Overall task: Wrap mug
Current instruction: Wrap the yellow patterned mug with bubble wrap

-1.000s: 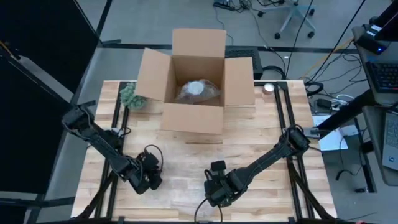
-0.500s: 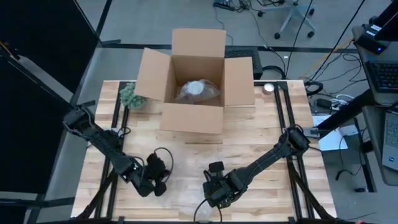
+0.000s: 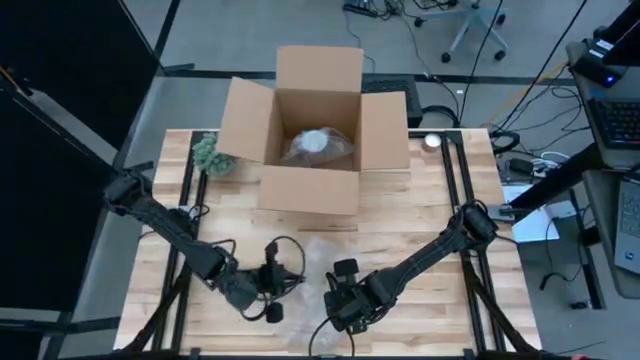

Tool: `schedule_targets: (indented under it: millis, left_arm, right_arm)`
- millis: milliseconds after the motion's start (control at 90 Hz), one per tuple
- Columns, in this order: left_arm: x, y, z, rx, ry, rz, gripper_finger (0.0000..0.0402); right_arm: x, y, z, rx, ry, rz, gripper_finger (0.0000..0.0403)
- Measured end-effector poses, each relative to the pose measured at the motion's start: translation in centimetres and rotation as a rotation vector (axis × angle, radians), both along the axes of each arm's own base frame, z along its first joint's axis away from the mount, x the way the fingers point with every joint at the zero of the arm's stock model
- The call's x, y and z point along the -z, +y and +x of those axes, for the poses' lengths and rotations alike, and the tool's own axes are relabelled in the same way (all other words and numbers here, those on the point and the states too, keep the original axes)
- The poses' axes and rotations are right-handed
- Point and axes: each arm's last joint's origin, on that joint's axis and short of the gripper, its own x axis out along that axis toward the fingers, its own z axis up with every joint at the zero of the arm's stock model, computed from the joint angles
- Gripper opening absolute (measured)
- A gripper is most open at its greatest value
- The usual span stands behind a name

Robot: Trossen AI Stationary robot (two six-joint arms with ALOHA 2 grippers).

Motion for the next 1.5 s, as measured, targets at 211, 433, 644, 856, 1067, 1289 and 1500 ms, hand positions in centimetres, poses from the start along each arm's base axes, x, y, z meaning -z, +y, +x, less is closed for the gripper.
schedule_targets:
  millis: [211, 433, 644, 856, 1067, 1289, 1500]
  left_arm:
    - [1.6, 0.7, 3.5, 0.105, -0.093, -0.092, 0.0000]
    - [2.9, 1.6, 4.8, 0.132, -0.079, -0.111, 0.0000]
    - [5.1, 1.4, 5.5, 0.125, -0.028, -0.118, 0.0000]
    - [5.8, 1.4, 5.6, 0.123, -0.003, -0.106, 0.0000]
    - [6.0, 1.3, 5.5, 0.133, 0.012, -0.101, 0.0000]
    - [6.1, 1.3, 5.4, 0.141, 0.014, -0.100, 0.0000]
    - [6.1, 1.3, 5.4, 0.143, 0.013, -0.101, 0.0000]
  right_arm:
    - [0.0, 0.0, 0.1, 0.000, -0.008, 0.004, 0.0013]
    - [-0.1, 0.1, 0.3, 0.003, -0.031, 0.019, 0.0013]
    - [-0.1, 0.0, 0.4, 0.016, -0.029, 0.042, 0.0014]
    - [-0.2, 0.0, 0.5, 0.144, -0.048, 0.097, 0.0038]
    - [-0.3, -0.3, 0.8, 0.210, -0.065, 0.123, 0.0097]
    - [-2.2, -0.5, 0.7, 0.182, -0.008, 0.097, 0.0164]
    - [-6.5, -0.6, 0.5, 0.173, 0.021, 0.078, 0.0186]
